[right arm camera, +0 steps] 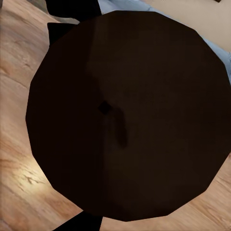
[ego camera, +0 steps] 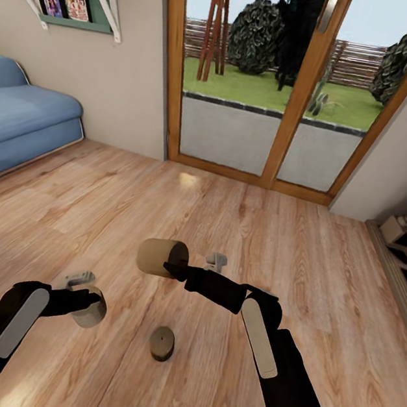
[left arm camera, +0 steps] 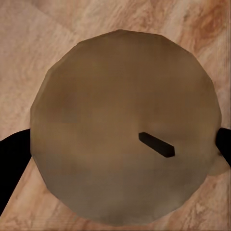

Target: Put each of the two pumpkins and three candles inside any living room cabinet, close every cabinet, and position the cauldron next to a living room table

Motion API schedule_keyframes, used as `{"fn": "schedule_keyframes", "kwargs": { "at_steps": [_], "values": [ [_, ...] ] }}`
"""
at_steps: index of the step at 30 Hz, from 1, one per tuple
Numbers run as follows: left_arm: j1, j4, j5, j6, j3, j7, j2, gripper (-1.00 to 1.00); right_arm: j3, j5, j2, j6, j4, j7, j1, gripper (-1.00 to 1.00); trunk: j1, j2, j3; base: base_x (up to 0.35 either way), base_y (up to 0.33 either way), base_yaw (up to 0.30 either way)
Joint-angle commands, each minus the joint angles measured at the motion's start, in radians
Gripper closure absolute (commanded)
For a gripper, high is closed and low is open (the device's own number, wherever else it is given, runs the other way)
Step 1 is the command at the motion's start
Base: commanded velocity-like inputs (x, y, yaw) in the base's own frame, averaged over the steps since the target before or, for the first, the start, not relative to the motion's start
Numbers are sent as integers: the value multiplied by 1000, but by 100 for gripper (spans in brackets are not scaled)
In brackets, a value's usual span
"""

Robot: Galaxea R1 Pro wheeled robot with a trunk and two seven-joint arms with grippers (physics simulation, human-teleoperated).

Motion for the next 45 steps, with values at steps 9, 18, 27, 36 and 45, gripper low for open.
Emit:
{"fn": "schedule_keyframes", "kwargs": {
  "at_steps": [9, 18, 27, 36, 45],
  "values": [
    [0, -2, 9, 4, 0, 9, 1, 100, -2, -3, 0, 7, -2, 2, 0, 100, -4, 2, 34, 0, 0, 0],
    [0, -2, 9, 5, 0, 9, 0, 100, -8, -9, 1, 8, -3, 4, 0, 100, -28, 43, 65, -47, 0, -19],
    [0, -2, 9, 5, 0, 9, 3, 100, -46, -11, 0, 8, 7, 16, 0, 100, -62, 106, 93, -288, 0, -248],
    [0, -2, 9, 4, 1, 9, 4, 100, -48, -11, 0, 6, 23, 18, 0, 100, -97, 169, 121, -87, 0, -277],
    [0, -1, 9, 4, 2, 9, 4, 100, -53, -11, 0, 6, 30, 20, 0, 100, -131, 232, 149, -1, 0, -279]
  ]
}}
